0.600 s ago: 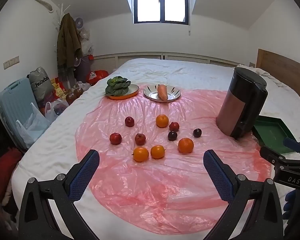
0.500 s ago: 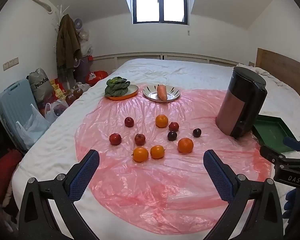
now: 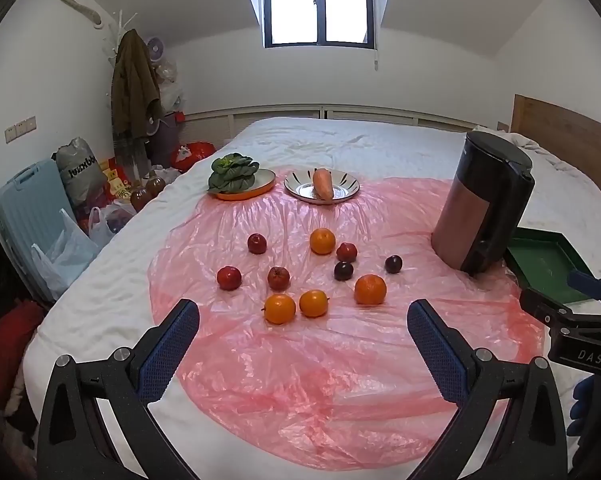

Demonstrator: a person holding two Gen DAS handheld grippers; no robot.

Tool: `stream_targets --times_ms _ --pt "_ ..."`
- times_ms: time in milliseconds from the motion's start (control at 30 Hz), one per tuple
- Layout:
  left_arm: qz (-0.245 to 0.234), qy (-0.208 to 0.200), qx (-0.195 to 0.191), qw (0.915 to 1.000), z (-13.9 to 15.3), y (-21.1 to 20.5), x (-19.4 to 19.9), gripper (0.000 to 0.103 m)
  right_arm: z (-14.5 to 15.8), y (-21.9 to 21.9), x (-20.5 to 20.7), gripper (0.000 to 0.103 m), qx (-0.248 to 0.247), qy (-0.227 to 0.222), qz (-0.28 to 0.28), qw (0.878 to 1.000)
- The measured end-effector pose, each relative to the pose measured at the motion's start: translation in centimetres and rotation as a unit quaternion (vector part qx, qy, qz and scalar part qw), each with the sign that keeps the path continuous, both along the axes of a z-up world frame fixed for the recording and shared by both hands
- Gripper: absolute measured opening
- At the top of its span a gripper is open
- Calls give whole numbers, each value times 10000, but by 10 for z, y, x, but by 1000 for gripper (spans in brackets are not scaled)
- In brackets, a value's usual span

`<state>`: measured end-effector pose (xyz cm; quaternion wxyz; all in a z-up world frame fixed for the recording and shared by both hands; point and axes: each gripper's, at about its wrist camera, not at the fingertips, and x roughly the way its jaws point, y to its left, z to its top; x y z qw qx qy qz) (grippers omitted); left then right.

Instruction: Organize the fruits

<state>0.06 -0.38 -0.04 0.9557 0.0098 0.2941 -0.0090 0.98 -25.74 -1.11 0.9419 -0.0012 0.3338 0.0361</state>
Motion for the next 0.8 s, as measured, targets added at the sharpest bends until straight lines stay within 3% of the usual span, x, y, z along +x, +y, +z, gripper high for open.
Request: stream_targets --times_ms 800 --pt "-63 87 11 9999 -7 -2 0 102 -6 3 -3 103 30 -2 12 10000"
